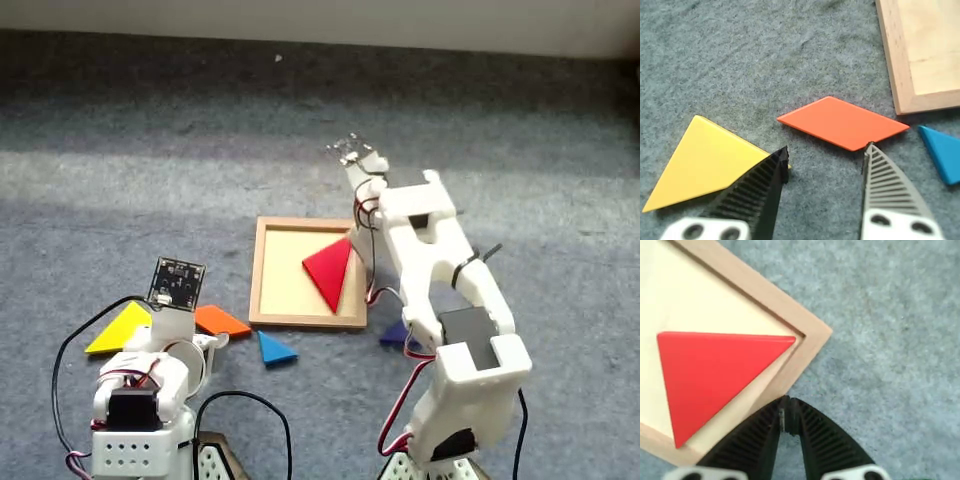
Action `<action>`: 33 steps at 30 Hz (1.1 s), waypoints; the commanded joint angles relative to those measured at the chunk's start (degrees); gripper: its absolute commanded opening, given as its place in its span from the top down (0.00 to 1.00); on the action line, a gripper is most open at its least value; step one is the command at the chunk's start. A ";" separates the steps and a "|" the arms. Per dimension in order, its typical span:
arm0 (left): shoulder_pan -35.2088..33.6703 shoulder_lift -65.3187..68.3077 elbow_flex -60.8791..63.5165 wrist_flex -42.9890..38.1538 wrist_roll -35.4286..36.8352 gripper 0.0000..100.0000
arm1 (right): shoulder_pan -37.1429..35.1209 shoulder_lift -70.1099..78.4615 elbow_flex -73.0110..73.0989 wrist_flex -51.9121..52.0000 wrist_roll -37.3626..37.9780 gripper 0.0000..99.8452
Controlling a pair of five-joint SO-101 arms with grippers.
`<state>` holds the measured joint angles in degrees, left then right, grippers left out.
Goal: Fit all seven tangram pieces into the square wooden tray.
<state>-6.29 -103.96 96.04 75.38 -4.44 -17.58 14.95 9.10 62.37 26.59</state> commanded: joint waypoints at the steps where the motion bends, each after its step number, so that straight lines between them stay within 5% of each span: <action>1: 0.92 -0.40 1.10 0.26 -0.26 0.76 | -0.75 -3.21 -3.65 -0.57 -0.44 0.99; 18: 0.92 -0.40 1.10 0.26 -0.26 0.76 | -17.19 -6.73 -5.85 5.58 -9.14 0.99; 23: 0.92 -0.40 1.10 0.26 -0.26 0.76 | -18.68 -6.64 -5.32 3.56 -16.44 0.99; 33: 0.92 -0.40 1.10 0.26 -0.26 0.76 | -18.77 -6.73 7.60 -5.49 -16.44 0.99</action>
<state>-6.29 -103.96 96.04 75.38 -4.44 -35.60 11.60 15.69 58.24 10.59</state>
